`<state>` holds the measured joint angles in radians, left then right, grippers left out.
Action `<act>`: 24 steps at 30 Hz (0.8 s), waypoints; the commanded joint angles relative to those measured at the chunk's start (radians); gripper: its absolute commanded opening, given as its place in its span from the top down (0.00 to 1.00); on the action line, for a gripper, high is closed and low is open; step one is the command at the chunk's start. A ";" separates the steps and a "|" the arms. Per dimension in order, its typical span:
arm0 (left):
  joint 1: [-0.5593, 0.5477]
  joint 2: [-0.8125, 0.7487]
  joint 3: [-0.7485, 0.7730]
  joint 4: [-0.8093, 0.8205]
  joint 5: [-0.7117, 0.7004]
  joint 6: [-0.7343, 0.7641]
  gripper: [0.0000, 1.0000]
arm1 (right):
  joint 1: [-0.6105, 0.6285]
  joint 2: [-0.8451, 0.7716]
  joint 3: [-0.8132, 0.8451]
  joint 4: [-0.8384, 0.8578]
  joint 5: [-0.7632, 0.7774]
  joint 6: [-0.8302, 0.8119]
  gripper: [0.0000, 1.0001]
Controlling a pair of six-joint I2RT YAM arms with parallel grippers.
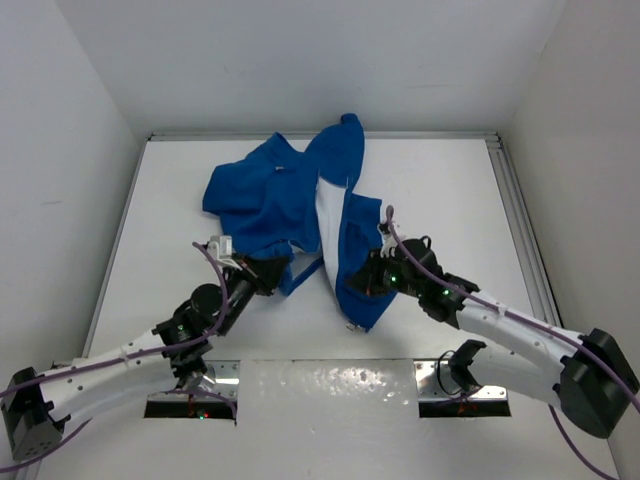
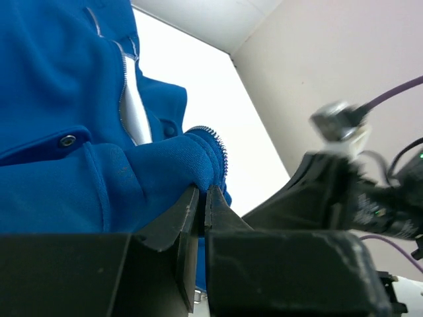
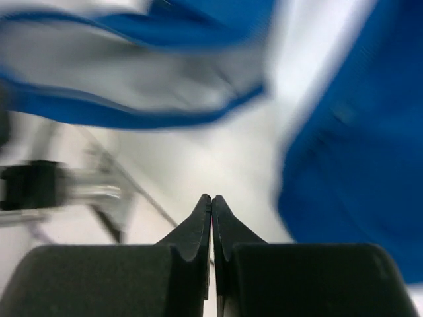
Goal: Zip up the jacket
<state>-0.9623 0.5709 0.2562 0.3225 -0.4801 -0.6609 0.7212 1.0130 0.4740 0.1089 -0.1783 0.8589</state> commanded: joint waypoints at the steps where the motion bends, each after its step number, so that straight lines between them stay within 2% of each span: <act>1: -0.003 -0.049 0.043 -0.025 -0.006 0.041 1.00 | -0.003 -0.002 -0.060 -0.242 0.120 -0.075 1.00; 7: -0.003 -0.083 0.054 -0.141 0.014 0.050 1.00 | -0.003 0.027 -0.080 -0.408 0.214 -0.115 1.00; 8: -0.003 -0.086 0.054 -0.146 0.014 0.052 1.00 | -0.003 0.029 -0.084 -0.423 0.229 -0.115 0.97; 10: -0.003 -0.091 0.057 -0.158 0.015 0.058 1.00 | -0.003 0.026 -0.107 -0.452 0.273 -0.109 0.73; 12: -0.003 -0.092 0.060 -0.166 0.020 0.063 1.00 | -0.003 0.030 -0.117 -0.459 0.286 -0.109 0.58; 15: -0.003 -0.091 0.045 -0.152 0.044 0.057 1.00 | -0.003 0.051 -0.127 -0.427 0.220 -0.127 0.51; 17: -0.003 -0.075 0.043 -0.143 0.051 0.053 1.00 | -0.002 0.062 -0.124 -0.388 0.151 -0.139 0.55; 19: -0.003 -0.063 0.049 -0.145 0.061 0.055 1.00 | 0.006 0.075 -0.111 -0.364 0.114 -0.156 0.72; 22: -0.003 -0.065 0.038 -0.138 0.066 0.046 1.00 | 0.030 0.094 -0.045 -0.412 0.140 -0.204 0.96; 24: -0.003 -0.065 0.046 -0.148 0.066 0.046 1.00 | 0.038 0.093 -0.020 -0.434 0.170 -0.228 1.00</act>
<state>-0.9623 0.5053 0.2668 0.1509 -0.4305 -0.6209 0.7418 1.1080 0.3748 -0.3241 -0.0235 0.6907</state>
